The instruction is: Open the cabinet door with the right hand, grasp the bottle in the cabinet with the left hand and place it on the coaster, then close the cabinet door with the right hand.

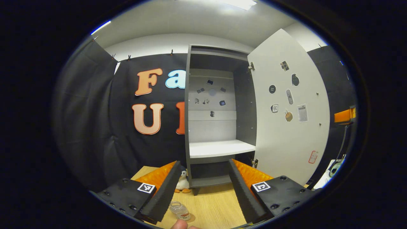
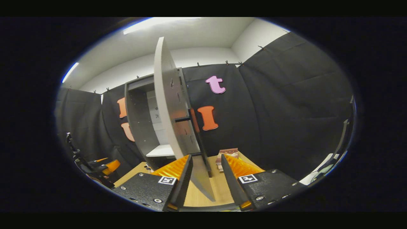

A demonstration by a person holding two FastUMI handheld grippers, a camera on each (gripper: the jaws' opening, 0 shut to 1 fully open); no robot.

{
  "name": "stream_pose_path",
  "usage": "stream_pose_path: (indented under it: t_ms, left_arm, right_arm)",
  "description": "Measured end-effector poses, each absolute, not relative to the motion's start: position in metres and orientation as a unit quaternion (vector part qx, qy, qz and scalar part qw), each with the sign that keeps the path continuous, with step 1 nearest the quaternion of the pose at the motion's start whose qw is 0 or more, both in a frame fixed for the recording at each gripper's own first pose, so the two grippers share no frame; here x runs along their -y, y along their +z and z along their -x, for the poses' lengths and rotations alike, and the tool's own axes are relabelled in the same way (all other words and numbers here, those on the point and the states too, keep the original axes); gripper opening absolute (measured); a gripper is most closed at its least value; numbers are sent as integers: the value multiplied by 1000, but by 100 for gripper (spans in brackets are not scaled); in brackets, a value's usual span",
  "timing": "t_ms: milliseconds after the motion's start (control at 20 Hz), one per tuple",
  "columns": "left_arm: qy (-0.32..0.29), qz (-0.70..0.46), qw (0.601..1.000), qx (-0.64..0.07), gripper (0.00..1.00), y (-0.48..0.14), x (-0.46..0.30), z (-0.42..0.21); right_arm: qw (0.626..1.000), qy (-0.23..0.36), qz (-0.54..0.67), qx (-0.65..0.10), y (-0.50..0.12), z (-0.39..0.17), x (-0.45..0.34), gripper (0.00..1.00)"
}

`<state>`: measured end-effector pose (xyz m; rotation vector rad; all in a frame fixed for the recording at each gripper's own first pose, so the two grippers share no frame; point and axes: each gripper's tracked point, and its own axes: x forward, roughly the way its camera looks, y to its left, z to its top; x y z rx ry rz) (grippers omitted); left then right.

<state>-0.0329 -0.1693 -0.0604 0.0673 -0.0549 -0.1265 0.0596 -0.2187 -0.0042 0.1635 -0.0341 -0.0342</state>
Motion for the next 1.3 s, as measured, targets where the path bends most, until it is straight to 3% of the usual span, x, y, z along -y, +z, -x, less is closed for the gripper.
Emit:
stream_pose_path:
  t_ms: [50, 150, 350, 400, 450, 850, 1300]
  left_arm:
    - [-60, -38, 997, 25, 95, -60, 168, 33]
    - [-56, -44, 997, 20, 95, -62, 168, 33]
    - [-54, -47, 997, 10, 95, -67, 170, 30]
    - [-55, -46, 997, 6, 95, -69, 170, 29]
    - [-57, -44, 997, 3, 95, -71, 172, 30]
    - [-58, -36, 998, -3, 95, -70, 173, 26]
    - [-25, -30, 999, -3, 95, -66, 124, 27]
  right_arm:
    - [996, -11, -87, 14, -5, -67, 217, 66]
    - [995, 10, -95, 11, -9, -79, 214, 58]
    - [997, 12, -80, 5, -17, -95, 216, 65]
    - [997, 15, -76, 8, -16, -96, 213, 75]
    - [997, 17, -70, 9, -15, -94, 209, 65]
    - [997, 66, -44, 6, -17, -101, 139, 65]
    - [988, 148, -43, -8, -26, -139, 38, 65]
